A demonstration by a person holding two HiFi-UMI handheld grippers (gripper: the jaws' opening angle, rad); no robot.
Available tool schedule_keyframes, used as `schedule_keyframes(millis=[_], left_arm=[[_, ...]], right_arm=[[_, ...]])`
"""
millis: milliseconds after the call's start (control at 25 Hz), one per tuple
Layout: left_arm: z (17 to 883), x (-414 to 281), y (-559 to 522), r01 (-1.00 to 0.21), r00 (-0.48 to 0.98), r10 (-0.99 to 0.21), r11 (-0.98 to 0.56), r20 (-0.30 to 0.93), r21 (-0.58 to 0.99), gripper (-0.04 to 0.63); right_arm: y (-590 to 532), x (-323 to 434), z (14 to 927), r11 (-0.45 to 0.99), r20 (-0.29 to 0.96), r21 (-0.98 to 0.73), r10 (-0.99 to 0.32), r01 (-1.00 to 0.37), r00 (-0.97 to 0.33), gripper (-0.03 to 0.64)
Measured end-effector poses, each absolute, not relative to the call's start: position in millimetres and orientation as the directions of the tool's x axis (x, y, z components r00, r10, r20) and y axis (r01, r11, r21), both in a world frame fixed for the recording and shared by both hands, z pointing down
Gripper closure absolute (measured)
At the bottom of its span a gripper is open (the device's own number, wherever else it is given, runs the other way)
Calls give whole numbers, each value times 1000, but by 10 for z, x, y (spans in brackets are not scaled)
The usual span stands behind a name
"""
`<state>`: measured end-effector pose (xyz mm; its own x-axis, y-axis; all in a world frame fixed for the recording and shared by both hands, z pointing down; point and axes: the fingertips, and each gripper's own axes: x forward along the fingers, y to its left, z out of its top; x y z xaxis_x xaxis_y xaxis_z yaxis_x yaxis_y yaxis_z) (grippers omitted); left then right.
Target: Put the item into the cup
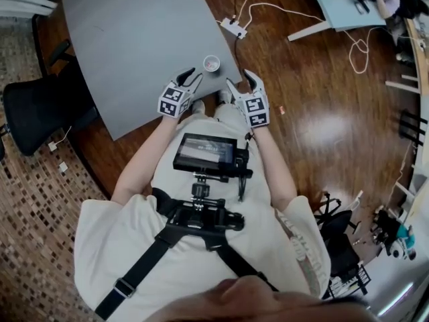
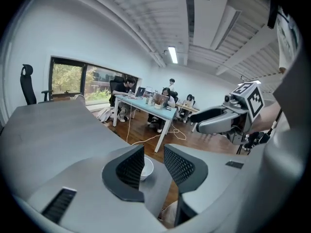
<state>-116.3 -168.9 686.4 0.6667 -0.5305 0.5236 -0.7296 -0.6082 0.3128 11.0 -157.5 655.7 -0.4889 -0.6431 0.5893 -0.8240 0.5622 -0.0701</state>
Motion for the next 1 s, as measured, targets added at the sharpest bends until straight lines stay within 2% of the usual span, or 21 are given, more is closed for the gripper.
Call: schedule_keyframes(millis=[280,520,1000], left_arm=[[6738,-1374,-1540,-733,670,-569,-612,477,298,468],[6547,-1653,-1295,-744,664,-601,-593,445,309,468],[6412,-1589,-875,-747,657,-599,-599,458,288,468]], right_arm=[[-1430,118,6585,527,569,-69,-676,-847,-468,339],[-1156,-76,6259,532,542,-43,-699,-846,-467,339],[-729,99,6176,535,532,-57,-698,-843,-479,339]])
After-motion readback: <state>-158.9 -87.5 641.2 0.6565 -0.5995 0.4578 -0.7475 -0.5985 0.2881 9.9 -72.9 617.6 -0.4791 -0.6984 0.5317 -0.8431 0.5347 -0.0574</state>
